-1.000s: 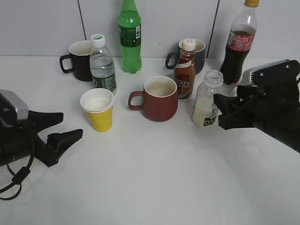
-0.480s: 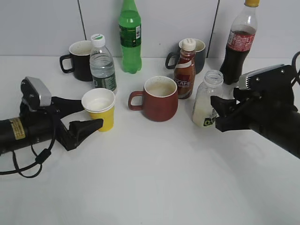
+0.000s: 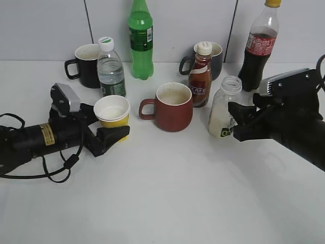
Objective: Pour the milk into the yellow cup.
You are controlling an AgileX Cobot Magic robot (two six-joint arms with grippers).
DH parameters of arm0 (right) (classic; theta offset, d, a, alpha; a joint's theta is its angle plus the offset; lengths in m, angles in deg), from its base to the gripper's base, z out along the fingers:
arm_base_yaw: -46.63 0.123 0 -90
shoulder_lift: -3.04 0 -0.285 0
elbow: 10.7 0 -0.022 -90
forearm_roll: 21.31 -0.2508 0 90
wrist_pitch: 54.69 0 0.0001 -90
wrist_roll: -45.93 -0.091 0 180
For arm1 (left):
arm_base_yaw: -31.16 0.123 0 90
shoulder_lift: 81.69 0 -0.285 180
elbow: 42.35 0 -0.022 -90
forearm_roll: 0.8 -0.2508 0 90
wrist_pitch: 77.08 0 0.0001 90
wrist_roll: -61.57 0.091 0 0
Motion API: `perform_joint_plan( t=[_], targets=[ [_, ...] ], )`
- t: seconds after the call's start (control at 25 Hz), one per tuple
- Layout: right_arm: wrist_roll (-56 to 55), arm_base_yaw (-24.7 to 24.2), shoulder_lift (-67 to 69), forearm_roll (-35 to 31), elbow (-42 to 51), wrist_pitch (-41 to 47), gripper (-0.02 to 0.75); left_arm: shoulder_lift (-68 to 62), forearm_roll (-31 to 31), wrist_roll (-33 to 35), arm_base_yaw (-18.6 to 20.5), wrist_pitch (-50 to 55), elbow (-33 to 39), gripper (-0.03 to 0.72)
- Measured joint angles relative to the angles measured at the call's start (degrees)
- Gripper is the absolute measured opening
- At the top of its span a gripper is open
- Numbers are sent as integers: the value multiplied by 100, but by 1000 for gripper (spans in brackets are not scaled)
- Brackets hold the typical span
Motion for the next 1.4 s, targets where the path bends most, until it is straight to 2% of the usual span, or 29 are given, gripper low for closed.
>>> perform_joint_plan(
  t=[0.28,0.4,0.56,0.68,0.8,0.88,1.4],
  targets=[
    [0,0,0,0,0,-113,464,-320,370,-94,-198,-7,-350,646],
    [0,0,0,0,0,-143,463,-391,412,-105,-237,-1,-420,591],
    [0,0,143,0,-2,-172,464,-391,551,-106,-243,-6,-420,470],
    [-12,0,526,59,-37,-235,510,-391,571,-106,-238,-6,-420,409],
    [-155,0,1007,59,-43,-664,580,-373,571,-106,-238,5,-420,396],
    [-218,0,1281,-4,-49,-1044,599,-277,561,-106,-238,53,-414,391],
    [-238,0,2041,-115,-723,-1346,605,450,339,-111,-238,39,-344,386]
  ],
)
